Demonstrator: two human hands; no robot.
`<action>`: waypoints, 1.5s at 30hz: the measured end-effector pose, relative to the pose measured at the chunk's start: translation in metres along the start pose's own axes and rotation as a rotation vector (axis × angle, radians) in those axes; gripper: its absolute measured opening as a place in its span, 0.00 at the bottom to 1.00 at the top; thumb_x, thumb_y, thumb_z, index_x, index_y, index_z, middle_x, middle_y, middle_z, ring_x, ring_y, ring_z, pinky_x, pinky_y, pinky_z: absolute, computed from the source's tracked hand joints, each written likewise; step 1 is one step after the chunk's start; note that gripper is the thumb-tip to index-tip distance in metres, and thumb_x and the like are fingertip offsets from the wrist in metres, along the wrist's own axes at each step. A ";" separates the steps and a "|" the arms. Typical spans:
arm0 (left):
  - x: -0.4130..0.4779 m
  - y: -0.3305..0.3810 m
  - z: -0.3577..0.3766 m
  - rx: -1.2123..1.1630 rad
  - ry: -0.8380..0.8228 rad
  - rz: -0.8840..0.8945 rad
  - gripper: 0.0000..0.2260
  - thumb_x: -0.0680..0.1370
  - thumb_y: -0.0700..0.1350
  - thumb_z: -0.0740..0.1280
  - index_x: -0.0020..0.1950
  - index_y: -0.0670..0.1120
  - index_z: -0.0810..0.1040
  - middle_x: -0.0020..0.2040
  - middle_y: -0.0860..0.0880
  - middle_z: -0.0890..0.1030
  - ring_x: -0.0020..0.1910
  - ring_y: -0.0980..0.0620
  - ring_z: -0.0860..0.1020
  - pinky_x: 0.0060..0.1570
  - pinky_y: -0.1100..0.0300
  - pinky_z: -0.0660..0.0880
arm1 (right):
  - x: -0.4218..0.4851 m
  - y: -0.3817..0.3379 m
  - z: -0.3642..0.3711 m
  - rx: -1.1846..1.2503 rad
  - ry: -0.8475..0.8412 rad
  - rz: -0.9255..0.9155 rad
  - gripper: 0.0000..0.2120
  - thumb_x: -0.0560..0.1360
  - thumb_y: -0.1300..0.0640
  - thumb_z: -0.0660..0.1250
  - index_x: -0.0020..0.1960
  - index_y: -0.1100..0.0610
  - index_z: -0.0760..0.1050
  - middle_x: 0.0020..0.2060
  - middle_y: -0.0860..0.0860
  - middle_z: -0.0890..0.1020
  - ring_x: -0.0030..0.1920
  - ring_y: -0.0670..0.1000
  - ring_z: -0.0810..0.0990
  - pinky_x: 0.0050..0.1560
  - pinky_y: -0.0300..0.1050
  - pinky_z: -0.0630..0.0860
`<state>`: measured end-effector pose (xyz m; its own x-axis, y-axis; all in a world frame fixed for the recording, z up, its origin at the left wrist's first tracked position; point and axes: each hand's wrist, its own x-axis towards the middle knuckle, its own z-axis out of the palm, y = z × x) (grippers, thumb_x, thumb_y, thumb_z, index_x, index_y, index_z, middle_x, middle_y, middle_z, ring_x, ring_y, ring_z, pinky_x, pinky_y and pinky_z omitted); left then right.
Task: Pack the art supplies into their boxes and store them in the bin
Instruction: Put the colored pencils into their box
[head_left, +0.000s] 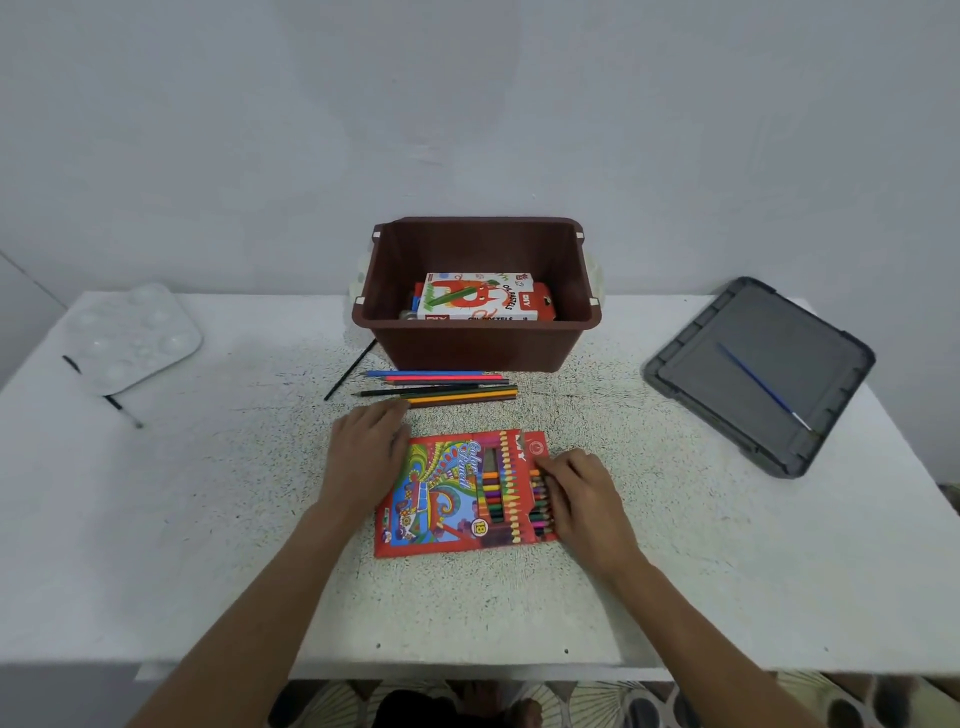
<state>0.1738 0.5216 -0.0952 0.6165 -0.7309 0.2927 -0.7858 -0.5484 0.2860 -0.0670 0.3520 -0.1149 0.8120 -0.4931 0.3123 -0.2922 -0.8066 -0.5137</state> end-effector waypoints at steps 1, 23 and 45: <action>0.003 0.002 0.000 0.050 -0.001 0.038 0.16 0.79 0.47 0.63 0.62 0.42 0.80 0.57 0.44 0.83 0.55 0.41 0.80 0.57 0.43 0.73 | 0.000 0.000 0.000 0.001 0.001 -0.005 0.17 0.81 0.55 0.55 0.62 0.59 0.77 0.48 0.51 0.76 0.47 0.50 0.72 0.48 0.43 0.72; 0.023 0.011 -0.006 0.179 -0.135 0.080 0.09 0.78 0.44 0.68 0.57 0.47 0.82 0.54 0.46 0.82 0.54 0.44 0.79 0.59 0.46 0.71 | 0.003 -0.006 -0.002 -0.005 -0.016 0.029 0.17 0.81 0.54 0.55 0.63 0.58 0.76 0.48 0.51 0.75 0.47 0.48 0.71 0.48 0.41 0.71; -0.010 0.084 -0.027 -0.956 -0.258 -0.234 0.04 0.75 0.45 0.74 0.47 0.53 0.82 0.45 0.56 0.85 0.47 0.57 0.83 0.56 0.48 0.79 | 0.034 -0.062 -0.010 0.066 0.112 -0.064 0.13 0.80 0.54 0.60 0.59 0.57 0.79 0.47 0.51 0.78 0.46 0.51 0.74 0.47 0.44 0.72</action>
<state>0.1030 0.4940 -0.0493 0.6319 -0.7741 -0.0378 -0.2090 -0.2172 0.9535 -0.0265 0.3823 -0.0646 0.7654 -0.4777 0.4313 -0.2049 -0.8161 -0.5403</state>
